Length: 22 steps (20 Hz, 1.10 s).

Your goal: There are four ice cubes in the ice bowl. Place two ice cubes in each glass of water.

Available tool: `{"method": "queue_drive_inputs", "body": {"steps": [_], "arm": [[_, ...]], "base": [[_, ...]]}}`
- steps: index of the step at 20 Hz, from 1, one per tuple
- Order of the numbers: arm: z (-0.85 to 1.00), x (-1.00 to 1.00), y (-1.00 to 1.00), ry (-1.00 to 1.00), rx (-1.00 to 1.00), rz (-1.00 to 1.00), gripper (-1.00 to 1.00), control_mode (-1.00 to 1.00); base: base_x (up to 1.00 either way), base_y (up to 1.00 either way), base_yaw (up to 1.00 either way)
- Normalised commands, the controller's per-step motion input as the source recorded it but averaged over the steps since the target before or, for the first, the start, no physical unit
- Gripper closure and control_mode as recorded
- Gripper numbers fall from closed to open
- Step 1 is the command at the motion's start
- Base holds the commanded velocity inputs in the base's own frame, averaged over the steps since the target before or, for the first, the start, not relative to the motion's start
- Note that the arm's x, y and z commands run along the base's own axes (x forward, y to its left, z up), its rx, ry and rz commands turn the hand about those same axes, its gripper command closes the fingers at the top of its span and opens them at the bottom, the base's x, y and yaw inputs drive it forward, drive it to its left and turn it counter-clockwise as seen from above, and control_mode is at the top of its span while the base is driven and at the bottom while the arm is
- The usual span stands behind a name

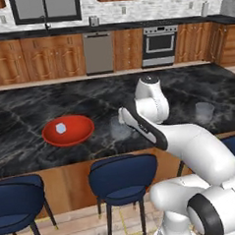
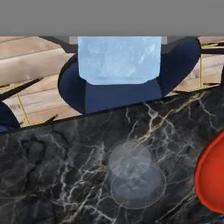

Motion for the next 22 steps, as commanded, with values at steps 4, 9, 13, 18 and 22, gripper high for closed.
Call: {"method": "queue_drive_inputs", "body": {"steps": [4,9,13,18,22], "arm": [[0.00,0.00,0.00,0.00,0.00,0.00,1.00,1.00],[0.00,0.00,0.00,0.00,0.00,0.00,1.00,1.00],[0.00,0.00,0.00,0.00,0.00,0.00,1.00,1.00],[0.00,0.00,0.00,0.00,0.00,0.00,1.00,1.00],[0.00,0.00,0.00,0.00,0.00,0.00,1.00,1.00]], "base": [[0.17,-1.00,-0.03],[0.16,-1.00,-0.02],[0.20,-1.00,0.00],[0.26,-1.00,0.00],[0.67,-1.00,0.01]]}}
